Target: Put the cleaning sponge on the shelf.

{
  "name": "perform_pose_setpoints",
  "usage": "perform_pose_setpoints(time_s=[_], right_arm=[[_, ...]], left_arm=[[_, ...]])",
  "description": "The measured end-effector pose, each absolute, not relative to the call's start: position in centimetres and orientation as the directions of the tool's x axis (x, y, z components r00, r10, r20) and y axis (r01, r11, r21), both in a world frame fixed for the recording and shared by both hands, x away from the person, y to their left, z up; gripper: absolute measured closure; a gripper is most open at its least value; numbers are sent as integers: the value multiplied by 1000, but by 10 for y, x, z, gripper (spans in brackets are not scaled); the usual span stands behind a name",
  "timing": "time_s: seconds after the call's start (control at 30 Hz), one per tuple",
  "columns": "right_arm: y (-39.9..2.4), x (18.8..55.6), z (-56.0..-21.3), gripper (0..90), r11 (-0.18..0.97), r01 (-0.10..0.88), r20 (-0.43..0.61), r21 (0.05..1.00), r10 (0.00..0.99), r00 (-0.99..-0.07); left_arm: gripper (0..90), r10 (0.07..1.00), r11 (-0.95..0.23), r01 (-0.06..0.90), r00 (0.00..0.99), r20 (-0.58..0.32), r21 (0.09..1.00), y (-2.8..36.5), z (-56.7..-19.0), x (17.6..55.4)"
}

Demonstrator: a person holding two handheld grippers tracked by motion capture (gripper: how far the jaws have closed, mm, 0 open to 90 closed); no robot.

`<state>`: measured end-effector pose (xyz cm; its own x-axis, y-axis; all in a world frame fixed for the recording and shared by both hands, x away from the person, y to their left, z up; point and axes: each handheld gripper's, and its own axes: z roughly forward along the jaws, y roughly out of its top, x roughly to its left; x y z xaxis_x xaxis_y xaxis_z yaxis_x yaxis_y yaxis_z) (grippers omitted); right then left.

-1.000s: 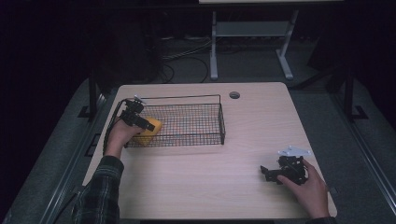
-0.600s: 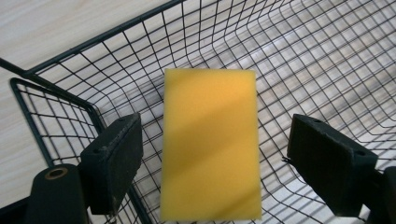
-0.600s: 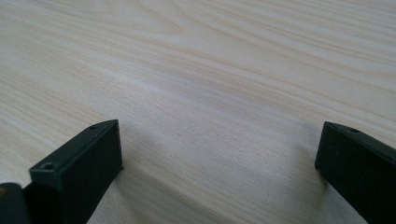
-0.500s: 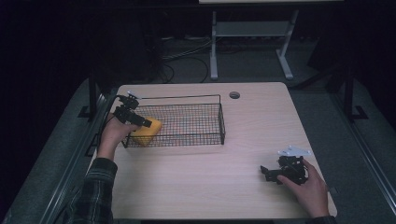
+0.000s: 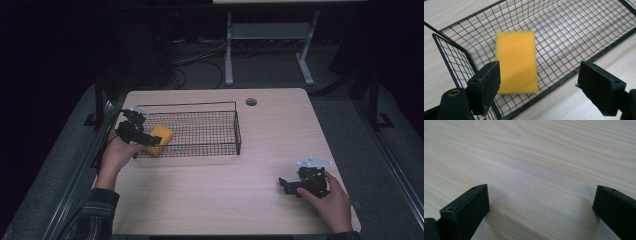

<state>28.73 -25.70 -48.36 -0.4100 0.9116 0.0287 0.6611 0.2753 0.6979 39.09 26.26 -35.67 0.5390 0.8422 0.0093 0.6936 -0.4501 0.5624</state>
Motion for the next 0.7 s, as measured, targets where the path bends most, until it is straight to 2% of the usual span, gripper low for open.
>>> perform_pose_setpoints(time_s=[0.7], right_arm=[[-257,287,-484,0,275,661,29,698,912,-410]], left_arm=[[180,820,-469,654,573,17,594,256,-396,318]])
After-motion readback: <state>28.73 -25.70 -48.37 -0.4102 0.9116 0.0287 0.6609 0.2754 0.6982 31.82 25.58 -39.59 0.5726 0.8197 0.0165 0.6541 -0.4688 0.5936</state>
